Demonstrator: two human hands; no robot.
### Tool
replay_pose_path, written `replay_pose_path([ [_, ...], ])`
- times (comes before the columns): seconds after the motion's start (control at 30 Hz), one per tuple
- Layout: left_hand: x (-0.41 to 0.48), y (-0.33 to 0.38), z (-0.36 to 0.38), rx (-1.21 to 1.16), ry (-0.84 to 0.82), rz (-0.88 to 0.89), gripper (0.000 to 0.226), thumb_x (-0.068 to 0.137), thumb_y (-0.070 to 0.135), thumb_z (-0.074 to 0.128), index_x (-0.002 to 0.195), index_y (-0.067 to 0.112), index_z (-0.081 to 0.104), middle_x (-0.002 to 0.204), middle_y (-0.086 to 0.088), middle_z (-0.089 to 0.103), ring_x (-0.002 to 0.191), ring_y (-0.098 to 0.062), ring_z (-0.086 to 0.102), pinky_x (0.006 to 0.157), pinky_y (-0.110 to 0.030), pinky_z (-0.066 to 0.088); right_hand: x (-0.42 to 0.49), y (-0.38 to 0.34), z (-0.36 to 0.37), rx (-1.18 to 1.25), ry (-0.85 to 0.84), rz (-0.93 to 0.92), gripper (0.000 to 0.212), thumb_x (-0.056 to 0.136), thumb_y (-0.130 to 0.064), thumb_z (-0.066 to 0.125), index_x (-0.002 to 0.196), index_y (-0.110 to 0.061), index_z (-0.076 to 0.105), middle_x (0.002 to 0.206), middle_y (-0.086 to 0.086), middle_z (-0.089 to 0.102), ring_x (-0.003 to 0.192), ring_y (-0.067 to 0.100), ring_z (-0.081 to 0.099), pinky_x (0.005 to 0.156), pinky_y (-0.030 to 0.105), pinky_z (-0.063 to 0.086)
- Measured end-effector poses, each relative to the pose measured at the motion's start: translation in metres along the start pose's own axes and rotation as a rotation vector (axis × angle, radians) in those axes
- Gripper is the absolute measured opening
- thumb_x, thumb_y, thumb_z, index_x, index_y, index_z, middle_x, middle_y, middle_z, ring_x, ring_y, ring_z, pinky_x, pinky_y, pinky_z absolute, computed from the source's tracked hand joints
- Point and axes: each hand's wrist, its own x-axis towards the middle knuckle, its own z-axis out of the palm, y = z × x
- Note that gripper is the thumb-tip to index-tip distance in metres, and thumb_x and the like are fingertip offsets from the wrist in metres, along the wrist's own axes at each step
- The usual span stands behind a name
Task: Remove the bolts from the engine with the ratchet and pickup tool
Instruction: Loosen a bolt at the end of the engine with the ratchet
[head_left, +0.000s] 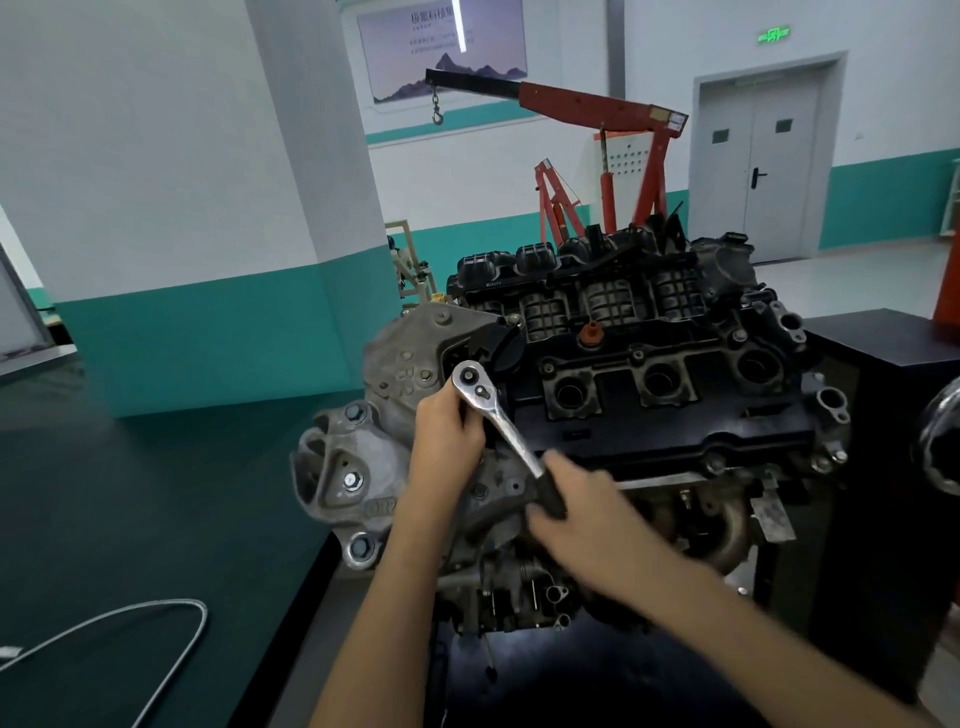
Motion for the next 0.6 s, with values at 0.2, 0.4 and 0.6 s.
replay_pose_path([
  [0.2,-0.002,0.004,-0.005,-0.115,-0.027,0.007,0.029,0.089,0.002,0.060,0.073,0.026,0.060,0.075,0.005,0.068,0.072,-0.001,0.061,0.070,-0.017,0.045,-0.005,-0.017,0.054,0.213,0.049,0.042,0.017,0.084,-0.012,0.053,0.099,-0.014,0.045,0.066,-0.002,0.048,0.051,0.010,0.045,0.050,0.018,0.037],
  [0.4,-0.001,0.007,-0.012,-0.162,-0.135,0.117,0.023,0.091,-0.005,0.052,0.092,0.014,0.066,0.092,0.006,0.071,0.087,-0.009,0.064,0.077,-0.018,0.048,0.034,0.011,-0.066,-0.433,-0.186,-0.145,0.019,0.083,-0.017,0.058,0.089,-0.029,0.045,0.068,-0.008,0.045,0.060,0.011,0.055,0.055,0.022,0.038],
  [0.6,-0.002,0.005,-0.004,-0.060,-0.044,0.038,0.019,0.094,0.001,0.054,0.077,0.007,0.060,0.069,0.007,0.062,0.063,0.002,0.057,0.059,-0.012,0.039,0.052,0.010,-0.089,-0.682,-0.043,-0.182,0.017,0.085,-0.023,0.056,0.090,-0.028,0.040,0.068,-0.007,0.042,0.066,0.021,0.054,0.058,0.028,0.037],
])
